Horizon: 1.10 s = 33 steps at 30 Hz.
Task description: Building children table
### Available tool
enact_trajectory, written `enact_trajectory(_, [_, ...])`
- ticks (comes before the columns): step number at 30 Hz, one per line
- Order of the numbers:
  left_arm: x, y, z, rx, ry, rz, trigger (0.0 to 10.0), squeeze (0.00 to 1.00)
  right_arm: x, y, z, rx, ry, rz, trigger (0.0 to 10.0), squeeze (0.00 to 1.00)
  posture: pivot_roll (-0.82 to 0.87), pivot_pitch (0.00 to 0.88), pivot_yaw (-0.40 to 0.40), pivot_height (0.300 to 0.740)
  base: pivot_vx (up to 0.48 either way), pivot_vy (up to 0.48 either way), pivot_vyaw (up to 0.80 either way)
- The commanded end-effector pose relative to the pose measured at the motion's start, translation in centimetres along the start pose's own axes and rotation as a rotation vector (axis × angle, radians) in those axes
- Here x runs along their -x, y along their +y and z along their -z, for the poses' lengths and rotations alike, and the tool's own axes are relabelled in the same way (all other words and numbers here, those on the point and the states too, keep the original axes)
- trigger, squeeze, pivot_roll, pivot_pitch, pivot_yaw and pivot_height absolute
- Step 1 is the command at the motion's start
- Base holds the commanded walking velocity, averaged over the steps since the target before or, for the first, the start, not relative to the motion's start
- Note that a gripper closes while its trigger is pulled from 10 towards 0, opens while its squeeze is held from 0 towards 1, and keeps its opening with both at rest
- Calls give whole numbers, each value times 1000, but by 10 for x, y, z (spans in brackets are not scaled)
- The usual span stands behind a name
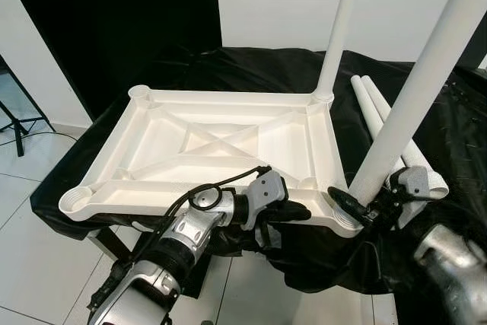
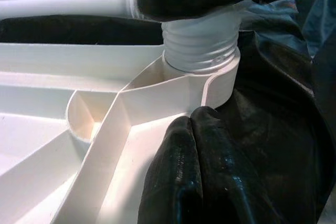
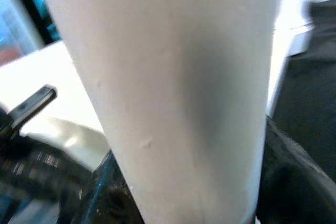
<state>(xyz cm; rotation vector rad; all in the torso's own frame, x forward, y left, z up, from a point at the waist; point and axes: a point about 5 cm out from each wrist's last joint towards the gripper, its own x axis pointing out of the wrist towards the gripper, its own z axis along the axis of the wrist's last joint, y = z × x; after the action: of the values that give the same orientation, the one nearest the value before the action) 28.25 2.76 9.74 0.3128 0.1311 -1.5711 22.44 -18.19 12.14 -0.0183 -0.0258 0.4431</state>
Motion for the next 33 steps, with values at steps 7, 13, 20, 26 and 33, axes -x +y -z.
enact_trajectory(7, [-5,-19,17,92,64,164,10000,1000,-8,10,13,-59,3,96,275,502,147,0,19,740,0,0,0])
enact_trajectory(13, [-4,-19,16,69,75,164,10000,1000,-9,12,13,-55,15,77,4667,0,146,0,21,740,0,0,0])
enact_trajectory(20, [-5,-19,14,59,100,193,10000,0,-10,15,13,-43,12,85,10000,0,143,0,18,740,0,0,0])
enact_trajectory(26, [-12,-13,22,33,180,82,10000,0,-11,17,12,-45,11,75,10000,0,142,0,13,740,0,0,0])
enact_trajectory(33, [-14,-7,28,64,264,20,10000,0,-11,18,11,-51,12,72,10000,0,140,0,12,740,0,0,0])
